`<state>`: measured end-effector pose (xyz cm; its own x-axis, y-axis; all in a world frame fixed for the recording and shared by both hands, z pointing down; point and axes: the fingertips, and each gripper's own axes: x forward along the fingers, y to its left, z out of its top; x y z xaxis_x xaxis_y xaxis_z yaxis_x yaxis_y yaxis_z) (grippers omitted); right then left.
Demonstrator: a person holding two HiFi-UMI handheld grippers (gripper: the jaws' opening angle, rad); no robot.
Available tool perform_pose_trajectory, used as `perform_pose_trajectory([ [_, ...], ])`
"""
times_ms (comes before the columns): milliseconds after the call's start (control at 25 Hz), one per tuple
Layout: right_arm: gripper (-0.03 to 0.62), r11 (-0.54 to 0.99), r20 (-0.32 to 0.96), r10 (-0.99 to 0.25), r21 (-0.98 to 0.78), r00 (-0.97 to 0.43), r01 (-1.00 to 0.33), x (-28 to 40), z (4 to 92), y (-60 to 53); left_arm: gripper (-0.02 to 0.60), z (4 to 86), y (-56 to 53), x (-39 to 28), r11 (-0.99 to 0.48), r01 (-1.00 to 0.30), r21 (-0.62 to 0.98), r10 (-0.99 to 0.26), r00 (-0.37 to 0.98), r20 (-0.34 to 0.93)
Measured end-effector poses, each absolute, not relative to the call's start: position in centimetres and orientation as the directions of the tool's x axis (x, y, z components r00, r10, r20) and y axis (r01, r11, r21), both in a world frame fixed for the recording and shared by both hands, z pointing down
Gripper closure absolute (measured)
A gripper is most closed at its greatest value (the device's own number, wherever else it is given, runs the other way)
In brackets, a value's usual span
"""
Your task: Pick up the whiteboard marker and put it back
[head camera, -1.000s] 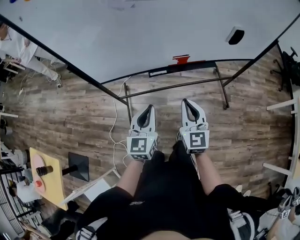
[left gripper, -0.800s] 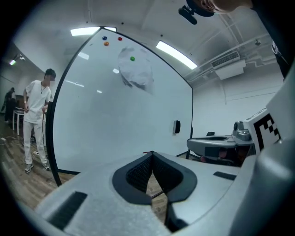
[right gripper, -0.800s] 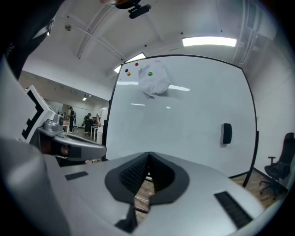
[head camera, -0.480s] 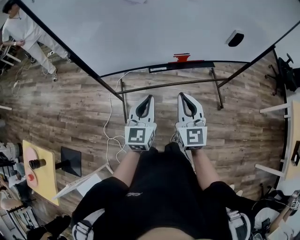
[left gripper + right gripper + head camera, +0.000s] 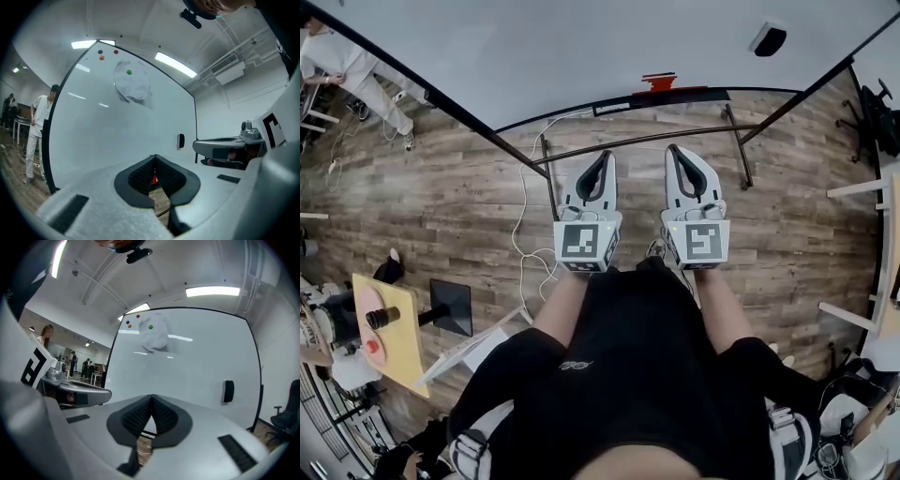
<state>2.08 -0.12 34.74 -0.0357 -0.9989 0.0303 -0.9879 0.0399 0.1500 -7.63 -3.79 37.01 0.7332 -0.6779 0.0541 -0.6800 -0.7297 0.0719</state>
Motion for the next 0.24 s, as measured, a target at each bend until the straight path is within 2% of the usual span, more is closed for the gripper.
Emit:
perform_pose_trajectory([
  [240, 0.591, 0.036, 0.036, -0.999, 0.145, -0.031, -0.989, 2.47, 35.46, 0.17, 0.574, 37.44, -3.67, -7.29, -0.731, -0.679, 0.066, -0.676, 0.734, 0.055],
])
